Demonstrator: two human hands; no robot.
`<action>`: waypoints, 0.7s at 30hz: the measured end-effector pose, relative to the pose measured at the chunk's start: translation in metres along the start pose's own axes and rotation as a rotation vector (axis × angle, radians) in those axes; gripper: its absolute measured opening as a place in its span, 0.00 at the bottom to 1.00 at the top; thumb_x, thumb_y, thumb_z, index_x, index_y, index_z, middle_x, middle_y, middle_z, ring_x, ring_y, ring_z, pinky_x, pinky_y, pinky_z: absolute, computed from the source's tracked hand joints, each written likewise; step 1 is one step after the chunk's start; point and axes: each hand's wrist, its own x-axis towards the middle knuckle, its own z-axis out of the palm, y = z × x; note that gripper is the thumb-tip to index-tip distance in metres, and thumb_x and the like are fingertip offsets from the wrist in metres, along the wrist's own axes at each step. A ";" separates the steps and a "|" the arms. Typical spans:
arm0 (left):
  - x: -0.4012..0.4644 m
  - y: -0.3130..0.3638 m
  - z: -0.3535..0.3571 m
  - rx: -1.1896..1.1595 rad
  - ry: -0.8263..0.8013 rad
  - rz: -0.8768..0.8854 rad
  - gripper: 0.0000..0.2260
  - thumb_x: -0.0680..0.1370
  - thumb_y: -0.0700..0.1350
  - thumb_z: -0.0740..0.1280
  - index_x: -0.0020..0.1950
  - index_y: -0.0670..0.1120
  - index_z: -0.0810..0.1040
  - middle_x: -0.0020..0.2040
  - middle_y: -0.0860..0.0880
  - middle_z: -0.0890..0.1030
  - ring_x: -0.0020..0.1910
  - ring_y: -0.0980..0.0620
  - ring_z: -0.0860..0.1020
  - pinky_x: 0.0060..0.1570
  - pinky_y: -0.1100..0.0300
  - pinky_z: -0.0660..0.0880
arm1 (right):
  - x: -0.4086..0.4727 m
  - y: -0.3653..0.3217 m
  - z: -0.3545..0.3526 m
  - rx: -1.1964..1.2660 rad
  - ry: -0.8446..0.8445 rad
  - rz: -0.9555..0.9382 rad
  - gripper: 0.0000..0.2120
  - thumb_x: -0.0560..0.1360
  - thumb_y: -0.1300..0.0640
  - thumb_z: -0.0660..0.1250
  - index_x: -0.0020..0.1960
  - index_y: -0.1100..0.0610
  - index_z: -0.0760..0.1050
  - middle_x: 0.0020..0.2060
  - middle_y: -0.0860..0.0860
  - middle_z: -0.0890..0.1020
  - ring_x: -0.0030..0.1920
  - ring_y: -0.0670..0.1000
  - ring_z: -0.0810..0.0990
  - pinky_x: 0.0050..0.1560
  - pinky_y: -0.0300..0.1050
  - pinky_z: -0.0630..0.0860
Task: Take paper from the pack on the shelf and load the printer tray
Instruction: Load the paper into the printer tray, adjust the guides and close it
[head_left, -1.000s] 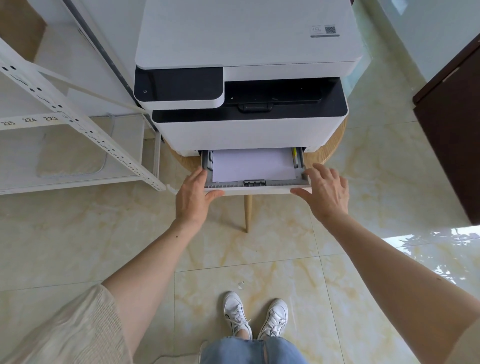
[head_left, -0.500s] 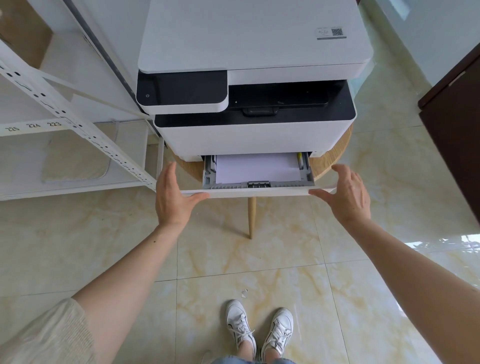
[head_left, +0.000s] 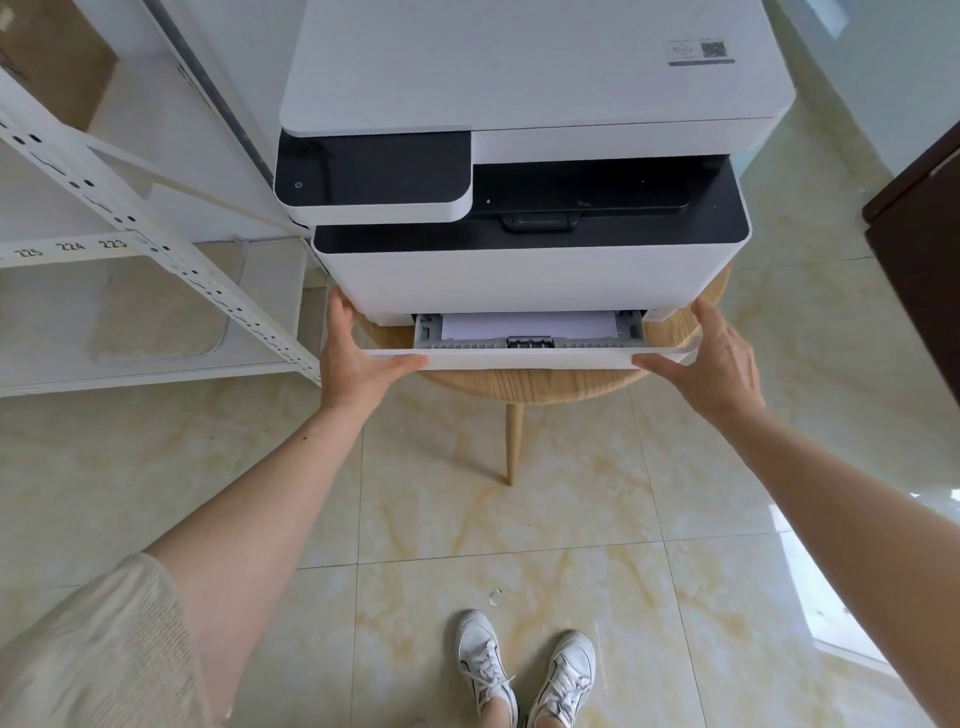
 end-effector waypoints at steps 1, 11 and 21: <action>0.003 0.000 0.001 -0.015 0.006 0.002 0.52 0.55 0.51 0.83 0.73 0.54 0.59 0.68 0.55 0.73 0.68 0.59 0.69 0.67 0.63 0.66 | 0.004 0.000 -0.001 0.028 -0.001 -0.004 0.42 0.65 0.44 0.78 0.72 0.54 0.61 0.61 0.60 0.78 0.60 0.63 0.76 0.53 0.57 0.75; 0.016 -0.003 0.008 -0.034 0.050 -0.020 0.47 0.55 0.48 0.84 0.68 0.48 0.64 0.63 0.52 0.76 0.60 0.59 0.73 0.52 0.81 0.67 | 0.023 0.001 0.001 0.223 -0.026 -0.002 0.41 0.63 0.51 0.81 0.68 0.52 0.61 0.64 0.51 0.78 0.65 0.54 0.75 0.61 0.53 0.73; 0.016 0.002 0.014 0.040 0.180 -0.061 0.38 0.53 0.53 0.83 0.59 0.47 0.73 0.51 0.53 0.80 0.47 0.55 0.76 0.42 0.71 0.72 | 0.028 0.002 0.008 0.242 0.077 0.032 0.37 0.63 0.51 0.81 0.65 0.57 0.66 0.52 0.50 0.78 0.54 0.54 0.77 0.52 0.46 0.74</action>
